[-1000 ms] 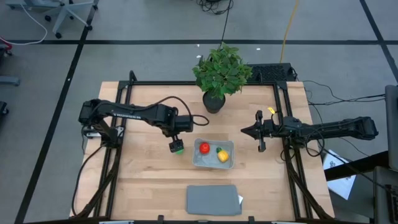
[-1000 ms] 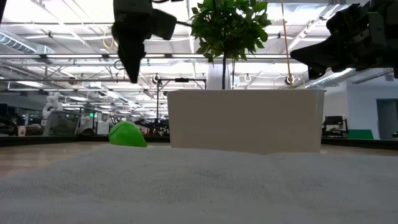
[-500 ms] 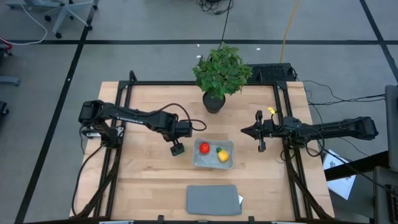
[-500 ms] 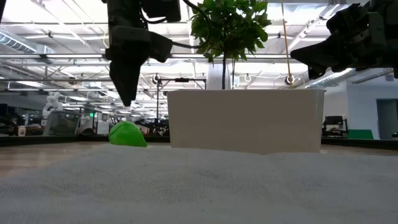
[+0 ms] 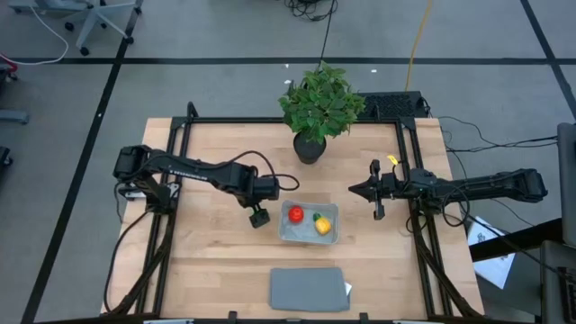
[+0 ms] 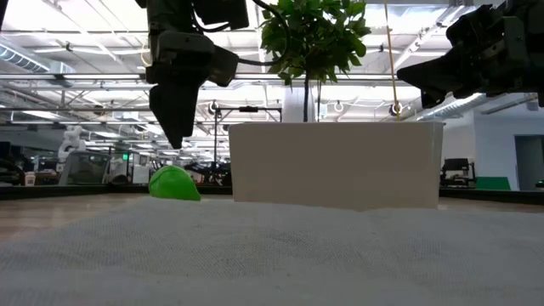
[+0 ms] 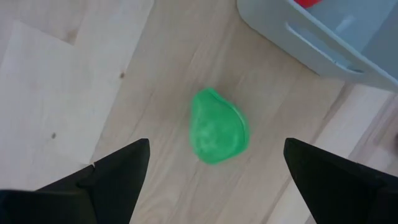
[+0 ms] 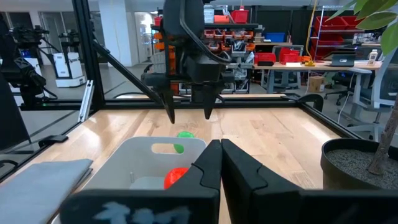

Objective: Pick and placing Produce into tupperware
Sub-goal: Put the pear into the basket

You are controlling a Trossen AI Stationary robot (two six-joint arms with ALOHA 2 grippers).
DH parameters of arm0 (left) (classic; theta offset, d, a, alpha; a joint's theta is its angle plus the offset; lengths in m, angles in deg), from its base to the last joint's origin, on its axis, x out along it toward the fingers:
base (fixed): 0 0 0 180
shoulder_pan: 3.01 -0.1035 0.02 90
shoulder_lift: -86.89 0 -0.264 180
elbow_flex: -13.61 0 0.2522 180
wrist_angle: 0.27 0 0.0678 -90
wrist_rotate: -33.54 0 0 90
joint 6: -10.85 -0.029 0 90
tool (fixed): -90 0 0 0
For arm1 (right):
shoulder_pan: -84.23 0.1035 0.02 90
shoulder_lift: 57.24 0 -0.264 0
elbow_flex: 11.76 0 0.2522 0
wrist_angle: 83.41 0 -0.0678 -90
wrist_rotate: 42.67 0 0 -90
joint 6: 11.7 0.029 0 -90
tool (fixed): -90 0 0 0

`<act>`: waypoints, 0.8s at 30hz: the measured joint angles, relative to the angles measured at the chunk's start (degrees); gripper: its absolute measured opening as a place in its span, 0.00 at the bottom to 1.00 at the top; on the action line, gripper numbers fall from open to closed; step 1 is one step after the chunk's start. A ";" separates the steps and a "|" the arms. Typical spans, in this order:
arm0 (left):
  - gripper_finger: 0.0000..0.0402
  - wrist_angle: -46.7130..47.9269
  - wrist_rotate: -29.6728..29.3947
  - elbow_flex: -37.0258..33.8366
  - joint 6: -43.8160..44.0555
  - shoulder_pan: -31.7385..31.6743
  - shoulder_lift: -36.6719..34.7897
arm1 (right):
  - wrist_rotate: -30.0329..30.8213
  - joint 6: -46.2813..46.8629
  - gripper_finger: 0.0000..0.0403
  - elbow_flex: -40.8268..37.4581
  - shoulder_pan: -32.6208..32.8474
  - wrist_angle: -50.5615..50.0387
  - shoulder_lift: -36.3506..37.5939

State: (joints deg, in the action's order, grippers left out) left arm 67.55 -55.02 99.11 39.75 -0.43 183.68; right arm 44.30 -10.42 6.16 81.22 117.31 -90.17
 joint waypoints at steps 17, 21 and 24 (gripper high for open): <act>0.94 -2.25 -3.19 -0.02 0.67 2.94 1.32 | -0.02 0.17 0.00 0.00 0.01 0.00 0.02; 0.94 -2.34 -3.64 -0.03 0.88 3.57 2.51 | -0.02 0.17 0.00 0.00 -0.01 0.00 0.02; 0.94 -2.63 -3.54 -0.08 0.89 3.64 3.65 | -0.01 0.14 0.00 0.00 0.00 0.00 0.02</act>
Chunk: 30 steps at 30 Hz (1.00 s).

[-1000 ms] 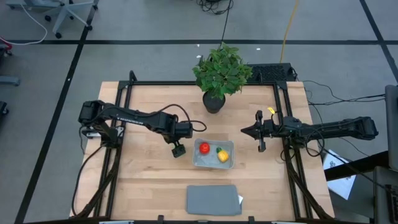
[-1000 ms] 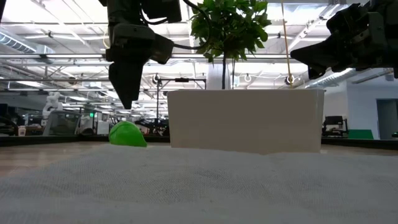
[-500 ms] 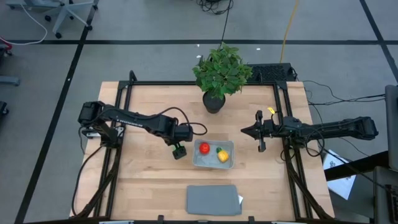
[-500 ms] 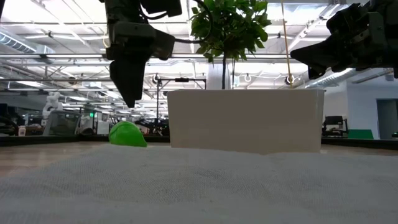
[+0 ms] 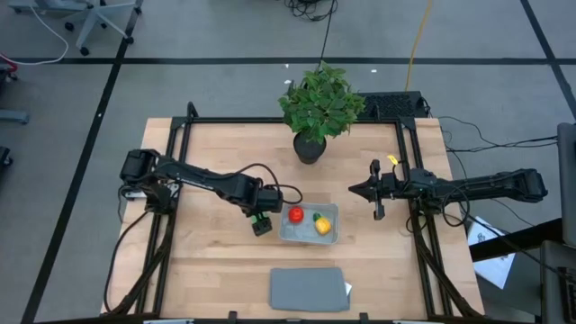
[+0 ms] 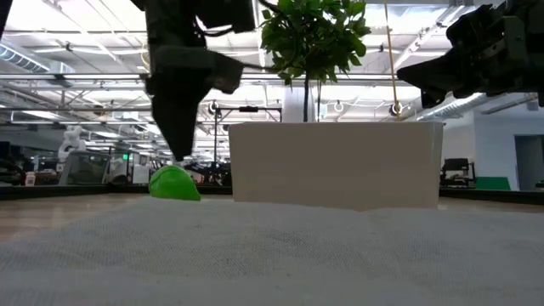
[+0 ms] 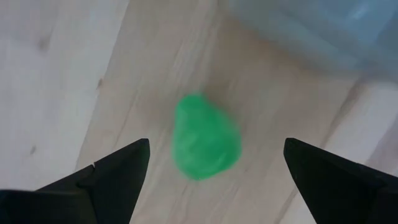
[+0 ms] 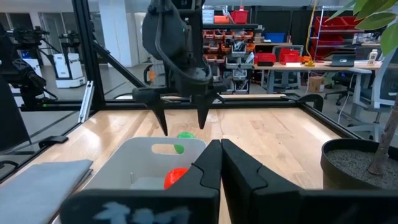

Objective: Pick and placing Produce into tupperware
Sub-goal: Put the pear into the basket

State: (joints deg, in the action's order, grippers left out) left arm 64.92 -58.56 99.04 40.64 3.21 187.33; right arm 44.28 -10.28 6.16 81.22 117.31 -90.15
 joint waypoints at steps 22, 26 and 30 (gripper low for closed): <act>0.94 -1.00 -0.75 0.04 -2.50 0.19 7.28 | 0.01 -0.15 0.00 0.00 -0.01 0.46 -1.00; 0.94 -0.87 -1.06 0.05 -2.76 0.19 7.30 | 0.01 -0.16 0.00 0.00 -0.01 0.46 -1.05; 0.90 -0.93 -1.06 0.05 -3.15 0.19 7.30 | 0.01 -0.16 0.00 0.00 0.00 0.46 -1.05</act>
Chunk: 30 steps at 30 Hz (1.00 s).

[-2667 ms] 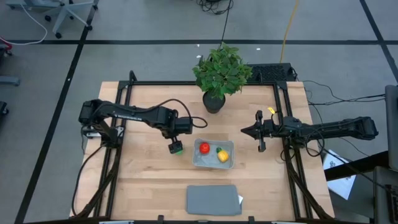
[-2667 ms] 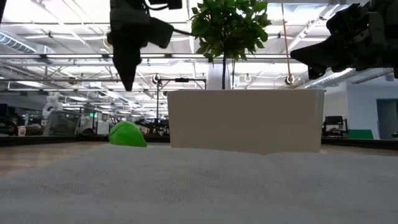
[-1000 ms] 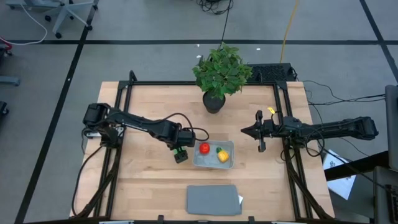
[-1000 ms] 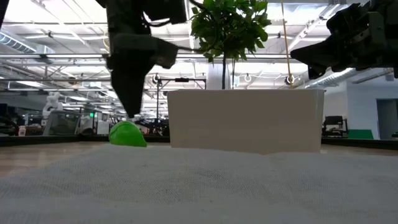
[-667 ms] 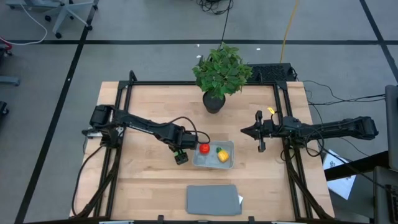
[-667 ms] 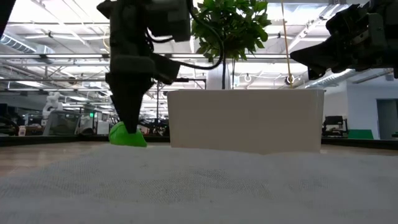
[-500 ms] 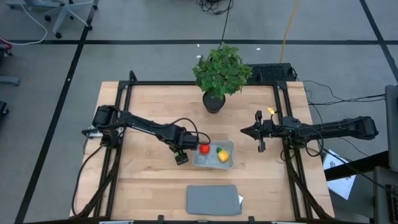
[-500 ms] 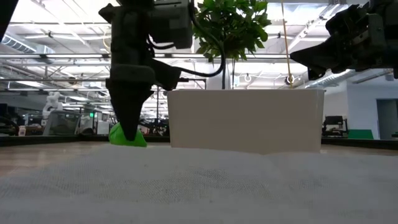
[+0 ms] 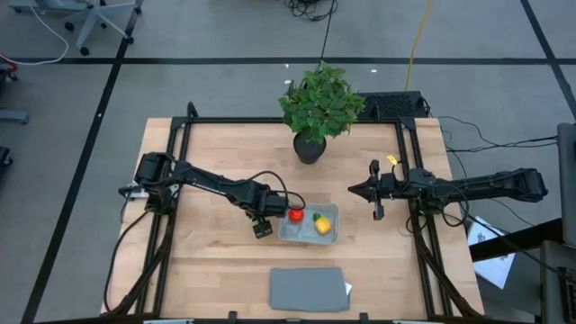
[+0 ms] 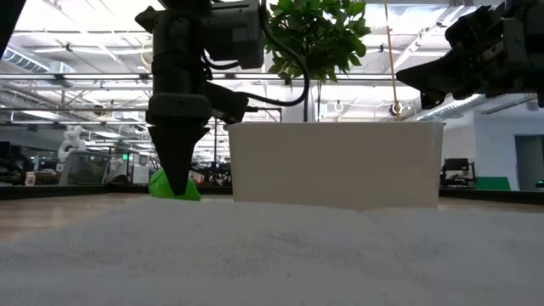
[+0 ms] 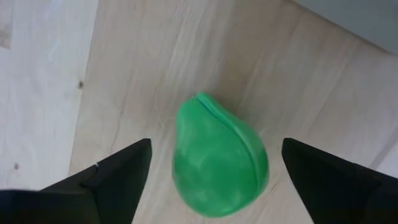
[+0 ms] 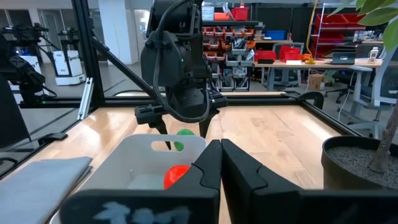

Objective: Pick and placing Produce into tupperware
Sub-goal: Put the pear into the basket

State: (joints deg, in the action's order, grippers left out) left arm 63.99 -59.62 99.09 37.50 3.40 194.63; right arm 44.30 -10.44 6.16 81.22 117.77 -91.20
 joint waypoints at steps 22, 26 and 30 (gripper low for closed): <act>0.53 0.02 0.07 0.04 -1.08 0.00 -0.11 | 0.00 0.00 0.00 0.00 0.01 0.02 0.00; 0.53 0.02 0.07 0.04 -1.35 0.00 -0.11 | 0.00 0.00 0.00 0.00 0.00 0.01 0.00; 0.53 0.40 0.11 0.04 -2.42 0.00 -0.11 | 0.00 0.00 0.00 0.00 0.01 0.00 0.00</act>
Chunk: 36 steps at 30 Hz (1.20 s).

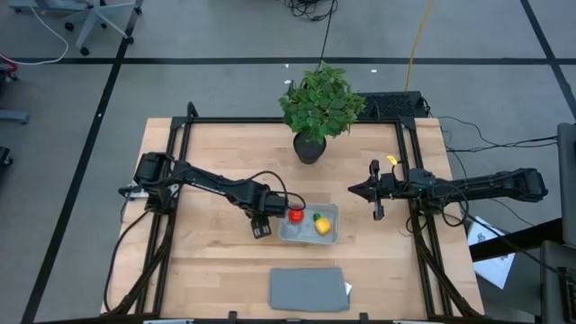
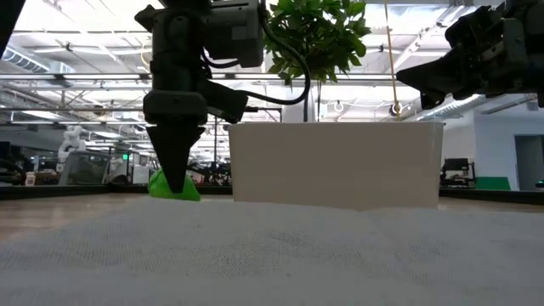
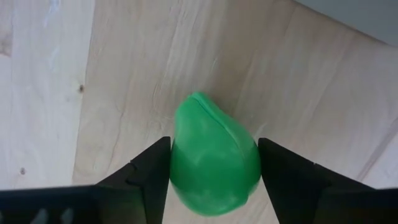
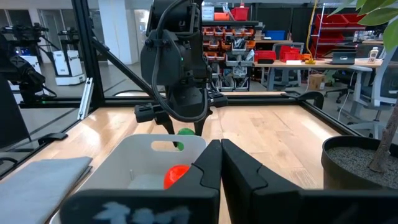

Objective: Pick and placing Produce into tupperware
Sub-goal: Put the pear into the basket

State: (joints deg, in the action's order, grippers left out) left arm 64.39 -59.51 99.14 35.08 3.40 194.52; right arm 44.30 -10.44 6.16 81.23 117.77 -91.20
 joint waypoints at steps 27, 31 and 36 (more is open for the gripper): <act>0.53 21.32 -7.39 15.83 -4.79 -1.32 -0.52 | 0.00 -0.42 0.00 0.00 -0.02 0.11 0.02; 0.53 22.90 -7.54 18.19 -6.19 -1.96 -1.36 | 0.00 -0.42 0.00 0.00 -0.02 0.11 0.02; 0.53 22.64 -7.52 19.74 -7.28 -2.58 -5.32 | 0.00 -0.42 0.00 0.00 0.00 0.06 0.02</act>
State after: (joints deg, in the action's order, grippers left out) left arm 87.03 -67.03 118.87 27.80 0.82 189.20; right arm 44.30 -10.86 6.16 81.23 117.82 -91.17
